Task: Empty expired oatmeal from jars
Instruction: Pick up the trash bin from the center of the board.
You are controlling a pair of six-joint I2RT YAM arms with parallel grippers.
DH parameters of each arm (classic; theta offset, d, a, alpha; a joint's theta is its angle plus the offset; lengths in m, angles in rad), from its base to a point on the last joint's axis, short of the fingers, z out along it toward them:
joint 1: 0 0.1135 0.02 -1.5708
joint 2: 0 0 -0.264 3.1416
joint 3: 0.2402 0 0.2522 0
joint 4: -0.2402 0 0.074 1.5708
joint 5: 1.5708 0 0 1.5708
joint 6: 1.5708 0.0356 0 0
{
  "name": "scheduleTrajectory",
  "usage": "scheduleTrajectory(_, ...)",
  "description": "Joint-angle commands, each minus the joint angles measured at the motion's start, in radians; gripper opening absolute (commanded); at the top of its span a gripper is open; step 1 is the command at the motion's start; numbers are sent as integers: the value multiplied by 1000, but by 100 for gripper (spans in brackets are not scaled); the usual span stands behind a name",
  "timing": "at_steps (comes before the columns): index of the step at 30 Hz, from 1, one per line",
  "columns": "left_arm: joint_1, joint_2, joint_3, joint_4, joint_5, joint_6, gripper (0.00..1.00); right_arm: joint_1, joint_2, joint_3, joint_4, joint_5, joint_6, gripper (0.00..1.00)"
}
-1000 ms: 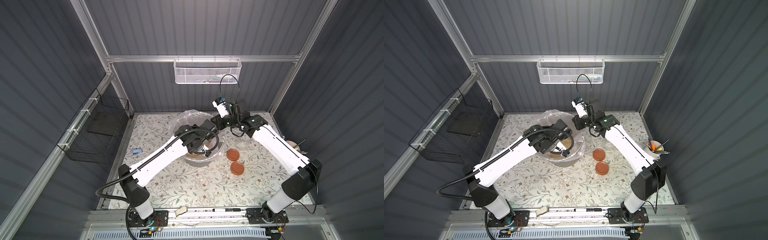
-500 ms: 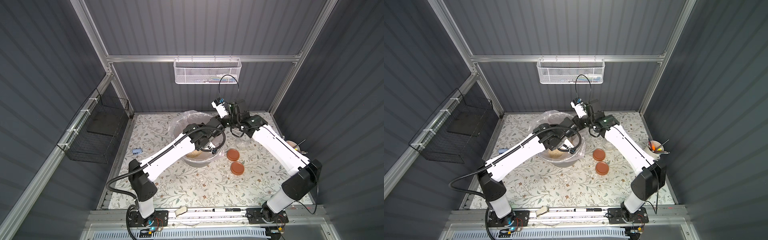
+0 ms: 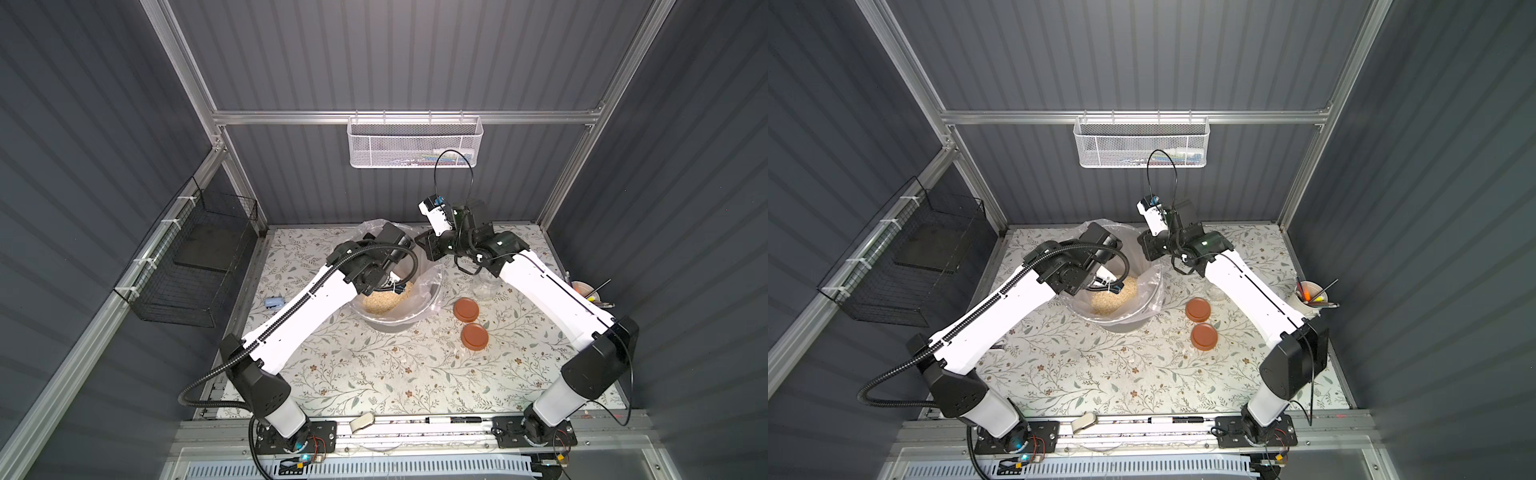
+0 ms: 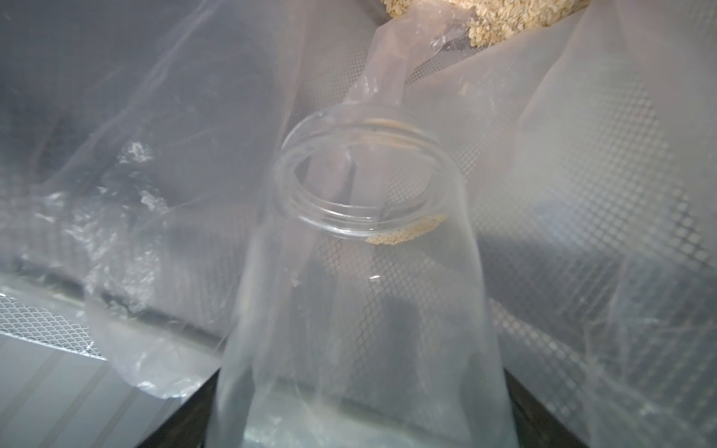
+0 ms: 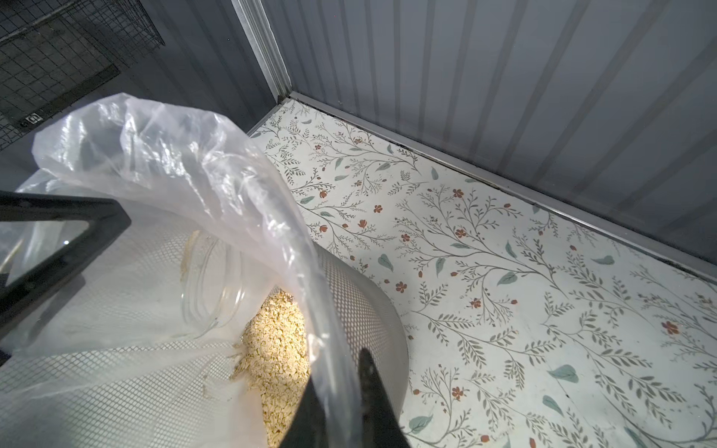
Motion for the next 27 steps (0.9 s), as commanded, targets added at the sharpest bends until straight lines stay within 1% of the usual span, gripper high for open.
scheduleTrajectory(1, -43, 46, 47, 39, -34, 48, 0, -4, -27, 27, 50, -8, -22, 0)
scheduleTrajectory(5, -114, 96, 52, 58, 17, 67, 0, -2, -23, 31, 53, -8, -18, 0)
scheduleTrajectory(7, -126, 104, 58, 51, 16, 62, 0, -2, -17, 36, 53, -11, -18, 0)
scheduleTrajectory(9, -126, 98, 85, 43, -9, 71, 0, -2, -12, 42, 46, -12, -23, 0)
scheduleTrajectory(12, -126, 70, 124, 49, -87, 116, 0, -1, -13, 36, 44, 0, -30, 0)
scheduleTrajectory(14, -99, 44, 139, 50, -87, 120, 0, -3, -15, 31, 50, 1, -28, 0)
scheduleTrajectory(16, -64, 26, 131, 58, -114, 127, 0, -2, -10, 34, 57, -6, -23, 0)
scheduleTrajectory(18, -68, 9, 128, 94, -114, 155, 0, -2, -1, 42, 58, -12, -18, 0)
scheduleTrajectory(19, -81, 4, 124, 147, -124, 184, 0, -1, 4, 48, 55, -15, -17, 0)
scheduleTrajectory(20, -92, 5, 133, 162, -129, 199, 0, 0, 7, 53, 52, -17, -15, 0)
scheduleTrajectory(22, -102, 26, 130, 133, -83, 176, 0, 0, 8, 52, 55, -18, -11, 0)
scheduleTrajectory(24, -100, 59, 57, 70, -28, 114, 0, 0, 11, 48, 67, -19, -2, 0)
scheduleTrajectory(26, -87, 72, 44, 55, -40, 86, 0, 0, 15, 54, 62, -26, 1, 0)
scheduleTrajectory(27, -83, 62, 57, 70, -50, 103, 0, 0, 13, 54, 55, -24, -4, 0)
